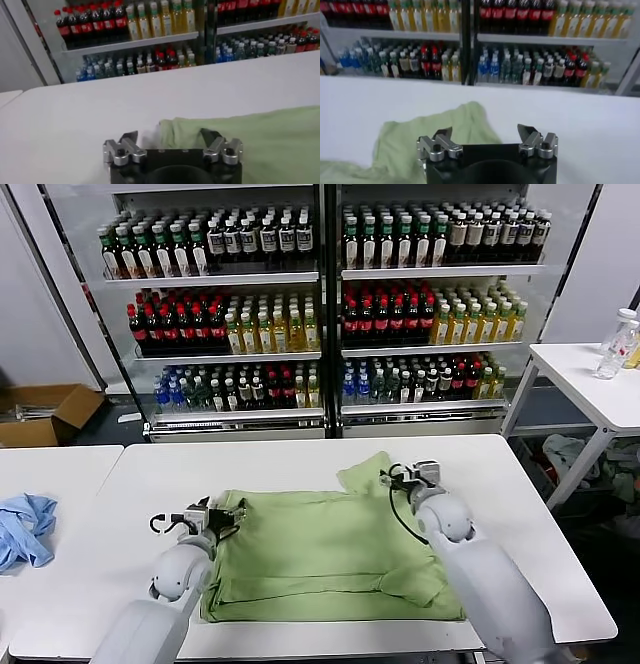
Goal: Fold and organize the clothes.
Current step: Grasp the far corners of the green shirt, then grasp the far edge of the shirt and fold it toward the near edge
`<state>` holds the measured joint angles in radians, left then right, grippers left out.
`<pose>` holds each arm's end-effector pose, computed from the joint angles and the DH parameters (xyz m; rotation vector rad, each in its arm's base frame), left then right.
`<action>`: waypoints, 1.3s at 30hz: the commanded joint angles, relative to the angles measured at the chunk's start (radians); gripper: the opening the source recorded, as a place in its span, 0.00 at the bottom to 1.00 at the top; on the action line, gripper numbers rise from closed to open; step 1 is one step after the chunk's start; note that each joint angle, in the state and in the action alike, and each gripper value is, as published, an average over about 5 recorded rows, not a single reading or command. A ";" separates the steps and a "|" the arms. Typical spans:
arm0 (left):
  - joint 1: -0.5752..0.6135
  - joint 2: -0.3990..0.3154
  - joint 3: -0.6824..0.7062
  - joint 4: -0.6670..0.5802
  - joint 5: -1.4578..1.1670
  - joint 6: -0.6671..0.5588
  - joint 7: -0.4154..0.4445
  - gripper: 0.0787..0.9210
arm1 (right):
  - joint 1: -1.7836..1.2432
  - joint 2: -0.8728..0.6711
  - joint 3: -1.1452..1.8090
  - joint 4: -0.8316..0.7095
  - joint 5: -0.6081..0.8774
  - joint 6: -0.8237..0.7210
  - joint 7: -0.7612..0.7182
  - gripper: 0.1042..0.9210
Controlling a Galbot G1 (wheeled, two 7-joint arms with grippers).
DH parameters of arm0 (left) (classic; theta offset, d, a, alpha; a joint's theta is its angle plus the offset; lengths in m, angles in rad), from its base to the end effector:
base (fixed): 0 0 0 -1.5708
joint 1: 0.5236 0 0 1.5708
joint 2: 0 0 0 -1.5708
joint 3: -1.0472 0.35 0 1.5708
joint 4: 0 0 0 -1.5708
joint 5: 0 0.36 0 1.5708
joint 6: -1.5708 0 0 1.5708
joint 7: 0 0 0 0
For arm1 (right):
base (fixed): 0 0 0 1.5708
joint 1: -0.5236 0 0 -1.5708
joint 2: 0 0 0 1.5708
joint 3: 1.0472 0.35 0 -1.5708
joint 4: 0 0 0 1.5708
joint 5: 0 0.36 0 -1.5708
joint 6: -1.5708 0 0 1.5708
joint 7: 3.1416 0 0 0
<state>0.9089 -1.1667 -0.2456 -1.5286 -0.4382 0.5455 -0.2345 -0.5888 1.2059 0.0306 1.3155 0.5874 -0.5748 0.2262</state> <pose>0.3942 0.0528 -0.3233 -0.0089 -2.5914 -0.1571 0.4835 -0.0033 -0.2863 0.1818 -2.5797 0.1167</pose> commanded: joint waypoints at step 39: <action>0.431 0.124 -0.239 -0.542 -0.297 -0.078 0.074 0.01 | -0.553 -0.215 0.303 0.718 0.098 0.029 0.027 0.00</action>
<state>1.1748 -1.0564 -0.4234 -1.9024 -0.7310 0.4585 -0.1647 -0.7861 1.0573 0.1464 1.6806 0.7034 -0.5290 0.2418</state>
